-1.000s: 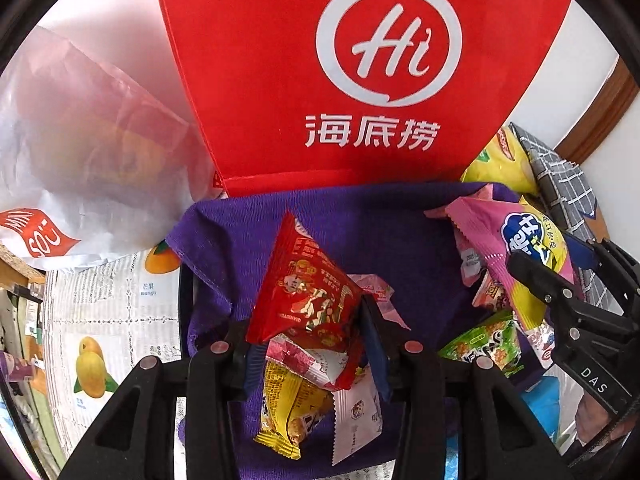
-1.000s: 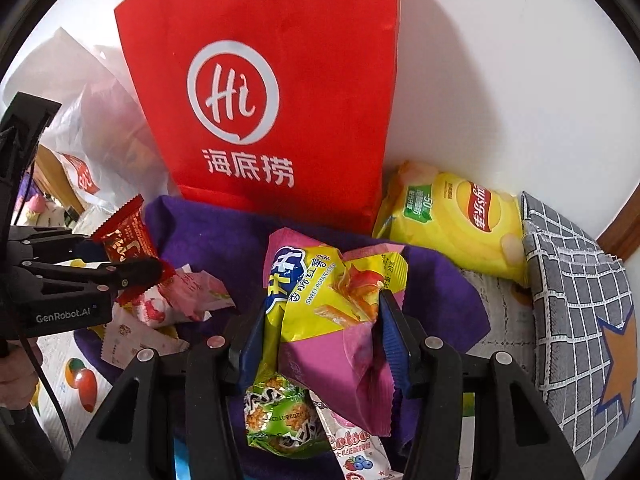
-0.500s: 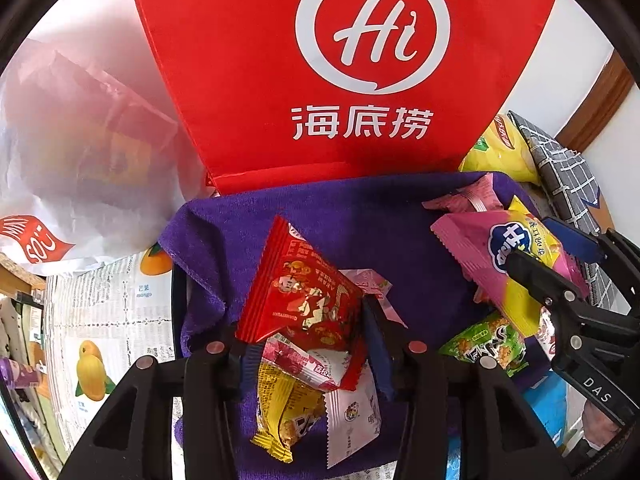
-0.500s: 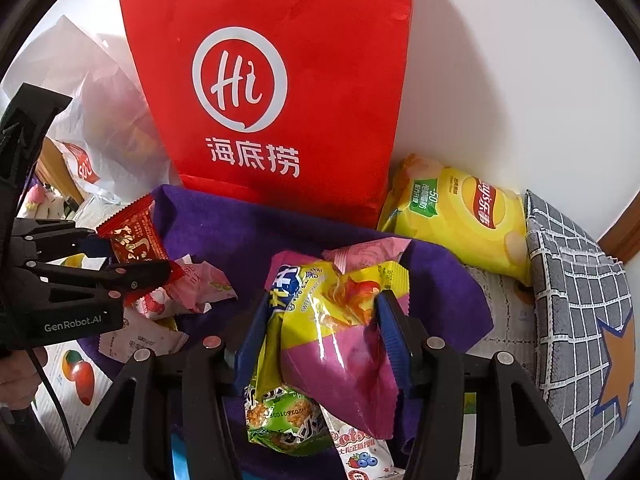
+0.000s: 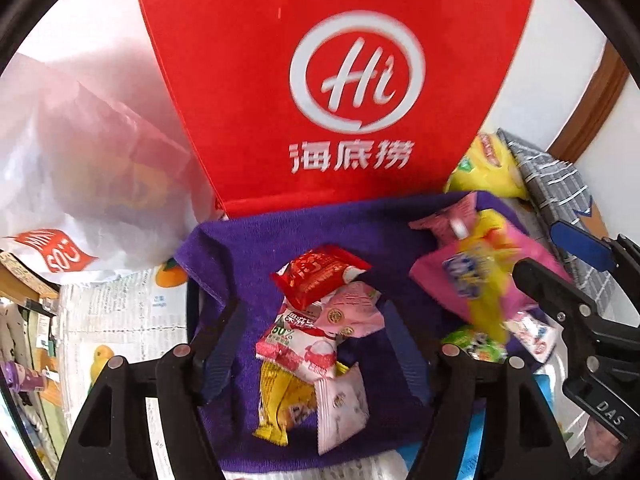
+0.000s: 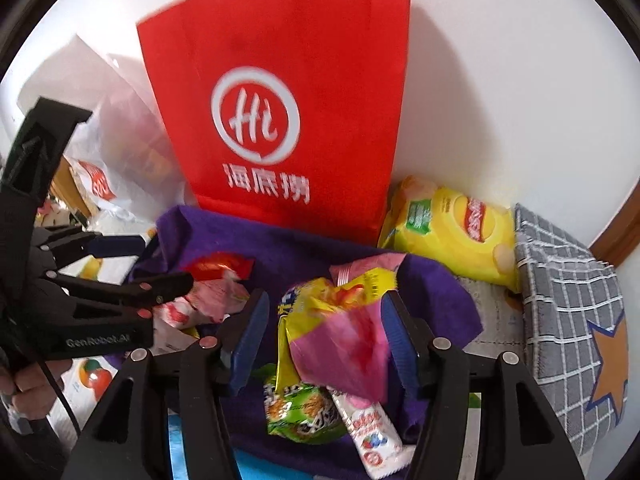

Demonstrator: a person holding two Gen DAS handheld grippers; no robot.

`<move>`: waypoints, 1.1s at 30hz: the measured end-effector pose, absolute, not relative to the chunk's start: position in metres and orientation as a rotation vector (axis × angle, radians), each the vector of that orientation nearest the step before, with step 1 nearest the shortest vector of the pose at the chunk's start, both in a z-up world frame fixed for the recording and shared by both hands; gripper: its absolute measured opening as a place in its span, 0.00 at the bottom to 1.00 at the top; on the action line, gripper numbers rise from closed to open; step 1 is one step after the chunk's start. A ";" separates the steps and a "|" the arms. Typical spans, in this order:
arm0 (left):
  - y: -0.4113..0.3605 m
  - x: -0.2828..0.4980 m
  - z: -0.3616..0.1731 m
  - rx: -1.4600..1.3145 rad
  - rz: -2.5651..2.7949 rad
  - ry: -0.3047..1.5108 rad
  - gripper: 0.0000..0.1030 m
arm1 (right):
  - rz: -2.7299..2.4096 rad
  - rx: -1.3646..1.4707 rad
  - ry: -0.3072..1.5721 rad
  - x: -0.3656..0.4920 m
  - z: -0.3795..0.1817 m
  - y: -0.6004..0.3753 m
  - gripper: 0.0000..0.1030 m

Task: Organize snacks

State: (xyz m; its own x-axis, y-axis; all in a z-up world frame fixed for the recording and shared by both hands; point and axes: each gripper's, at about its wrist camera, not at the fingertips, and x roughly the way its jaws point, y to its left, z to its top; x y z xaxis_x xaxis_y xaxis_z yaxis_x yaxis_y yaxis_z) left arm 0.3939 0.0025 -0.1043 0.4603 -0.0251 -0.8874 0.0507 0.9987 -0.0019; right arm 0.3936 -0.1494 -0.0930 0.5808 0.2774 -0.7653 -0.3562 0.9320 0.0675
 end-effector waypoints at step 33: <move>-0.023 0.081 -0.009 -0.004 -0.043 0.672 0.95 | 0.197 -0.004 0.596 0.073 -0.002 -0.226 1.00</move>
